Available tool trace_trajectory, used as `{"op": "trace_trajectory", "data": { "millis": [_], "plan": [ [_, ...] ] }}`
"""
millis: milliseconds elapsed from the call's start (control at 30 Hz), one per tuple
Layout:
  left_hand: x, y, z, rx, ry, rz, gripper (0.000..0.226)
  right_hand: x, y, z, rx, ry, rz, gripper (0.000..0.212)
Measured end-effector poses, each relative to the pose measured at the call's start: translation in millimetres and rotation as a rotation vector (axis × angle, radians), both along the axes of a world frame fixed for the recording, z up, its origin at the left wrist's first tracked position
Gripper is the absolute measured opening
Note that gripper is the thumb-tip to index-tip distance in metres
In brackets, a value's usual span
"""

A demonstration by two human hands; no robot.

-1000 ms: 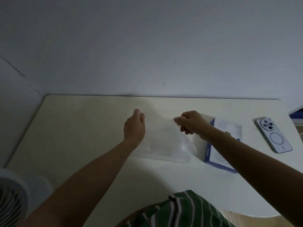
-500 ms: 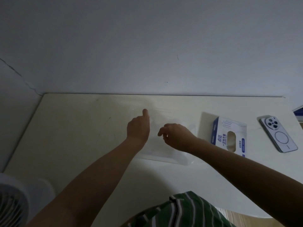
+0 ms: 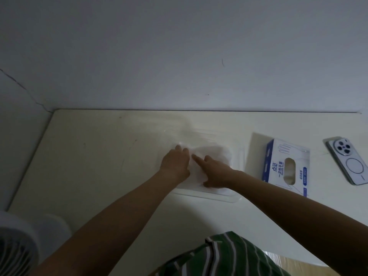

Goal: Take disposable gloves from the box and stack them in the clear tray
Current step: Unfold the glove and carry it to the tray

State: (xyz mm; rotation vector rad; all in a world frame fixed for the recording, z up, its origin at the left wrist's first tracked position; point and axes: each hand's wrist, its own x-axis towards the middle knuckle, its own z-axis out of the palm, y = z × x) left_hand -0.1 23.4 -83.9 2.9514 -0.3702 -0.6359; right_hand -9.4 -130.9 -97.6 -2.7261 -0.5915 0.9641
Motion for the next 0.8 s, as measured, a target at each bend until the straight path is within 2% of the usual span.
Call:
{"op": "trace_trajectory", "data": {
  "millis": [100,200,367,467,600,667,700,767,800],
  "plan": [
    [4.1,4.3,-9.9,0.002,0.176,0.020,0.090,0.1,-1.0,-1.0,-0.058,-0.015,0.002,0.113],
    [8.1,3.6,-18.0,0.094,0.227,-0.023,0.115,0.0,-7.1,-2.1,-0.177,-0.063,0.024,0.119],
    [9.9,-1.5,-26.4,0.275,0.237,-0.123,0.119,-2.2,-5.3,-13.7,-0.232,-0.051,0.045,0.117],
    [11.5,-5.5,-27.0,0.264,0.227,-0.080,0.117,-2.3,-3.2,-21.4,-0.206,-0.078,0.038,0.103],
    [13.3,-6.7,-19.6,0.234,0.315,-0.033,0.120,-0.9,-2.9,-11.5,-0.204,-0.055,0.021,0.101],
    [16.0,-8.4,-8.5,0.224,0.347,-0.025,0.105,-0.9,-4.4,3.2,-0.172,-0.039,0.007,0.103],
    [18.5,-9.2,-3.1,0.222,0.323,-0.024,0.087,-0.3,-5.6,12.3,-0.144,-0.054,0.012,0.101],
    [22.3,-15.7,12.3,0.208,0.194,-0.018,0.047,1.4,-13.4,35.1,-0.050,-0.157,0.016,0.082],
    [24.3,-19.7,19.9,0.182,0.101,0.006,0.034,3.7,-18.3,47.1,0.017,-0.218,0.004,0.068]
  ]
}}
